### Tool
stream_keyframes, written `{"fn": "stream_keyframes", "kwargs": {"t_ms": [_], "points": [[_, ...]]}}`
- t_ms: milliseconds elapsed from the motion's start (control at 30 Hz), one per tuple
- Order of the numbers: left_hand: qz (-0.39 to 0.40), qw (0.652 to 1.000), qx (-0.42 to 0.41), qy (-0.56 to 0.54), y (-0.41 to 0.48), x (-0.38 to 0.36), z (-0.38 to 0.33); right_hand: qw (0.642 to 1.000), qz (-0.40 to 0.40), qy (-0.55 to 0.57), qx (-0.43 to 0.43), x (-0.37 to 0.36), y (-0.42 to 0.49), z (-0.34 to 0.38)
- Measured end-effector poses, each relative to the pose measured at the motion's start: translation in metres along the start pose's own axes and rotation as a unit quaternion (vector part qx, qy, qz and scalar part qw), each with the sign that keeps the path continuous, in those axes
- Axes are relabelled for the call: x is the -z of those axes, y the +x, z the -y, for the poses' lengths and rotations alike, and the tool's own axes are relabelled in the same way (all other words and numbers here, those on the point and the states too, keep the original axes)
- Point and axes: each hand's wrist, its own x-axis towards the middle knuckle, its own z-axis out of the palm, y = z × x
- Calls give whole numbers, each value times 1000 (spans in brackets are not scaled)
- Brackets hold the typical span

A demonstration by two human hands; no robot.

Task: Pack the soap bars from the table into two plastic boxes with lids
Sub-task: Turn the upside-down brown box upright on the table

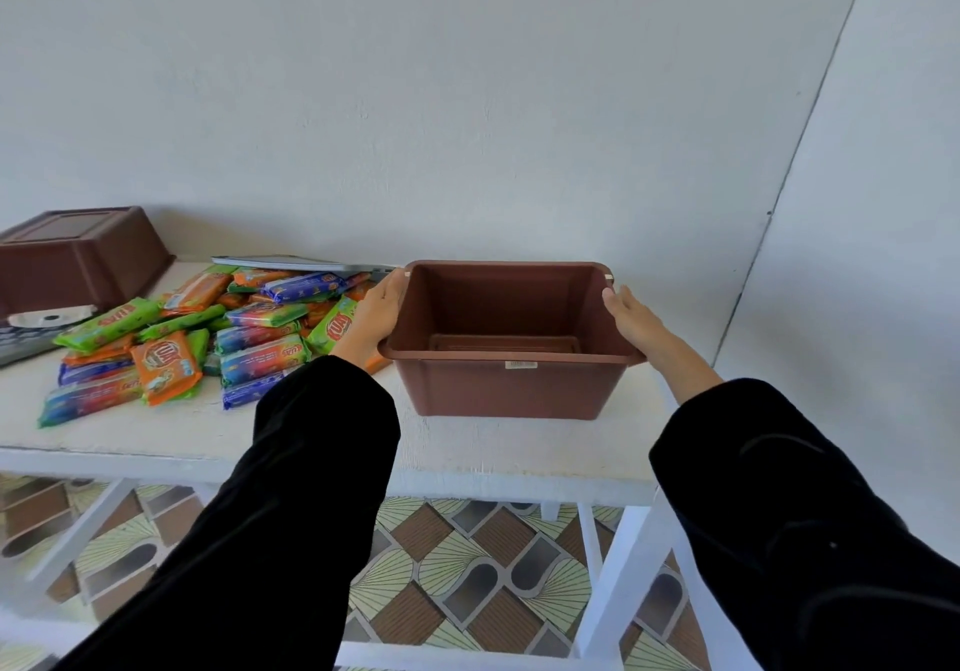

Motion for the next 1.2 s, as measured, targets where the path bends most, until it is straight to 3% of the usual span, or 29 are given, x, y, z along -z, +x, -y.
{"fn": "stream_keyframes", "kwargs": {"t_ms": [167, 300, 400, 533, 633, 700, 767, 867, 933, 1100, 1200], "points": [[33, 964, 109, -239, 8, 1, 21, 995, 26, 82, -43, -1, 6, -2], [67, 952, 118, -274, 21, -5, 59, 991, 49, 105, -64, -1, 9, -6], [57, 963, 141, -223, 17, -1, 38, 995, 36, 77, -56, -3, 15, -8], [27, 993, 104, -57, 19, -7, 10, 992, -31, -110, 47, -2, 18, -6], [25, 988, 50, 143, 15, -9, 3, 988, 4, -113, 104, -3, 17, -4], [57, 977, 39, 201, 15, -8, 7, 989, 16, -102, 106, -3, 17, -5], [63, 975, 34, 209, 13, -7, 8, 989, 16, -110, 101, -2, 15, -3], [3, 981, 9, 192, 13, -2, 1, 982, -38, -144, 117, 0, 11, 5], [-36, 984, -2, 176, 19, 7, -6, 981, -57, -110, 150, 3, 11, 21], [-96, 981, -33, 168, 42, 47, -21, 979, 2, -14, 203, 2, 25, 86], [-103, 979, -5, 178, 61, 74, -18, 973, 62, 22, 220, -13, 44, 127]]}}
